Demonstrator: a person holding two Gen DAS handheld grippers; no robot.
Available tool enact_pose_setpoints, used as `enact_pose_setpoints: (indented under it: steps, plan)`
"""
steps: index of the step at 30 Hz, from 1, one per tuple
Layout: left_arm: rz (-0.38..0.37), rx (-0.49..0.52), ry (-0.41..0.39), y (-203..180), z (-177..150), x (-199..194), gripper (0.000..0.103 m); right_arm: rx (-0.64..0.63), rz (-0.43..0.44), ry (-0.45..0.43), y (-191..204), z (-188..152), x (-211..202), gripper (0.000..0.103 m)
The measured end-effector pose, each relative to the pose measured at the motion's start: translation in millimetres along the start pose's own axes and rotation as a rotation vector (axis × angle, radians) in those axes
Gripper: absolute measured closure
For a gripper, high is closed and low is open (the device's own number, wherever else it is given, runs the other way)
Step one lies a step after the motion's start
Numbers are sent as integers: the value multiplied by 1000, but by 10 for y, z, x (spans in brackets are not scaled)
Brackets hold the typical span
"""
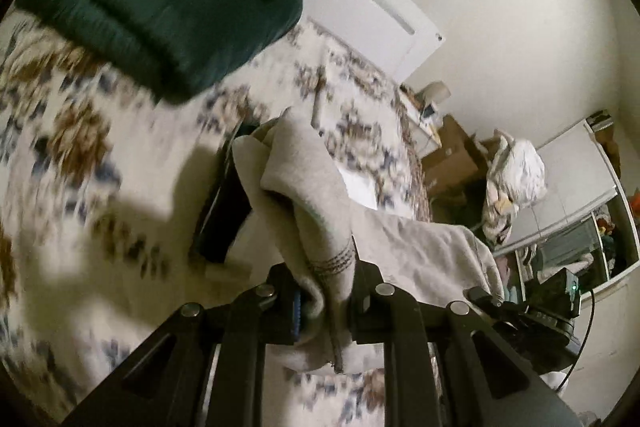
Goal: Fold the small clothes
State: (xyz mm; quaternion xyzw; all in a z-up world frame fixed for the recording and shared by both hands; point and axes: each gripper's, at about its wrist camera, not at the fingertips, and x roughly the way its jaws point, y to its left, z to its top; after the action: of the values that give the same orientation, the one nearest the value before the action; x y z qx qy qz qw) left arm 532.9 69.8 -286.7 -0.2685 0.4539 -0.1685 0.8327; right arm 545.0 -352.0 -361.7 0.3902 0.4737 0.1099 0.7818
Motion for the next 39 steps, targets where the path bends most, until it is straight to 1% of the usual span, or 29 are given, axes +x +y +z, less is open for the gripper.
enact_pose_setpoints:
  steps: [2,5,7,8,11,14,18,20,21,23,24,25,26,27,28,29,30,31,33,39]
  plan:
    - [27,19,-14,-30,245,237,89,-16,-12,-6,52,309,184,89]
    - [105,65,2,-9,406,596,89,-43,-63,12,-4,682,545,89]
    - [167,91,31,68,445,867,89,-51,-107,40,-127,823,775,89]
    - [198,102,56,126,441,1038,88,-49,-132,59,-210,864,896,89]
    - [285,130,102,208,379,1300,88,-64,-195,102,-384,863,1143,89]
    - [334,155,108,215,360,1364,87,-104,-247,126,-427,858,1266,88]
    - [410,202,103,116,332,1375,84,-164,-332,147,-361,858,1335,86]
    - [458,229,103,40,294,1379,82,-204,-397,144,-287,840,1350,83]
    - [475,238,103,34,290,1390,82,-229,-438,141,-242,822,1356,79]
    - [517,256,99,-27,263,1386,80,-270,-503,134,-162,788,1346,68]
    - [530,262,95,-45,258,1379,78,-290,-536,128,-129,772,1336,52]
    - [548,268,86,-79,247,1356,74,-304,-560,120,-93,758,1315,35]
    - [558,270,75,-105,241,1328,66,-324,-596,109,-56,737,1290,29]
    - [561,269,67,-116,235,1308,60,-345,-628,91,-14,711,1256,19]
    - [574,272,56,-156,223,1267,45,-358,-649,77,21,694,1216,8]
    - [590,278,46,-189,214,1242,24,-375,-678,58,56,663,1170,2]
    - [609,288,29,-234,195,1204,15,-397,-721,35,97,612,1116,0]
    - [615,297,15,-283,173,1164,7,-410,-742,24,127,574,1075,0]
    - [609,300,5,-357,135,1096,6,-432,-786,-3,186,466,960,0]
    - [605,302,-22,-640,26,793,4,-460,-840,-89,432,170,492,0]
